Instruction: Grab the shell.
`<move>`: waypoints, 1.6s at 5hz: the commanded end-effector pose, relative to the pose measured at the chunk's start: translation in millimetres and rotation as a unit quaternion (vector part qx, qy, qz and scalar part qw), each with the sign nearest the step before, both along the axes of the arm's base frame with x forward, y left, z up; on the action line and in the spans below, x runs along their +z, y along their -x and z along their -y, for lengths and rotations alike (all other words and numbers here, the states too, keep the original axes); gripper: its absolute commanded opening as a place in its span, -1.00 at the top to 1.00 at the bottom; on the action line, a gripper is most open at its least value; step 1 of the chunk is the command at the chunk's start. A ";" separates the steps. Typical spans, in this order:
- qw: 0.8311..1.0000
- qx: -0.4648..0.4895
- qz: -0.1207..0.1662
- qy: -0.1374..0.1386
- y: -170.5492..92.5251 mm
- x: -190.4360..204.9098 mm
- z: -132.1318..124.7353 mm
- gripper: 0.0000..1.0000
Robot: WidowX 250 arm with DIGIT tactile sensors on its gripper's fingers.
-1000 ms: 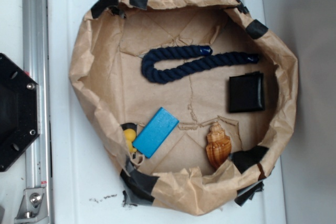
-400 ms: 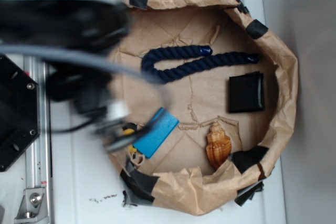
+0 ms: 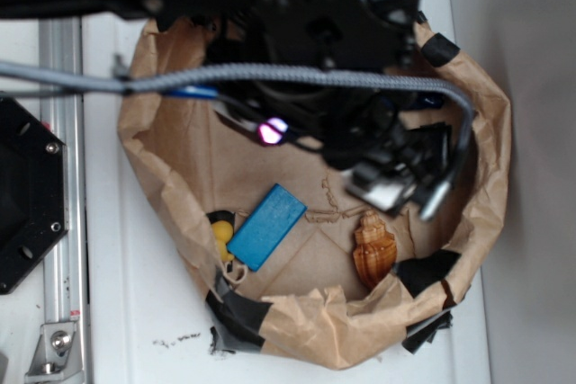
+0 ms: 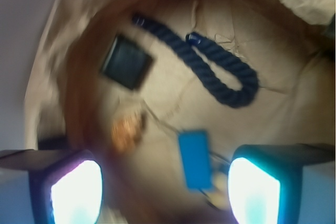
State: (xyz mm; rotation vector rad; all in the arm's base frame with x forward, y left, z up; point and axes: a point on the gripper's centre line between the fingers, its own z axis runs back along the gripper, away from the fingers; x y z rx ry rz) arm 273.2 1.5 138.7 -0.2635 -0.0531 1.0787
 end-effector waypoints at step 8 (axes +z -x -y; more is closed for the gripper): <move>0.923 -0.336 0.125 -0.138 7.9 34.2 -11.8 1.00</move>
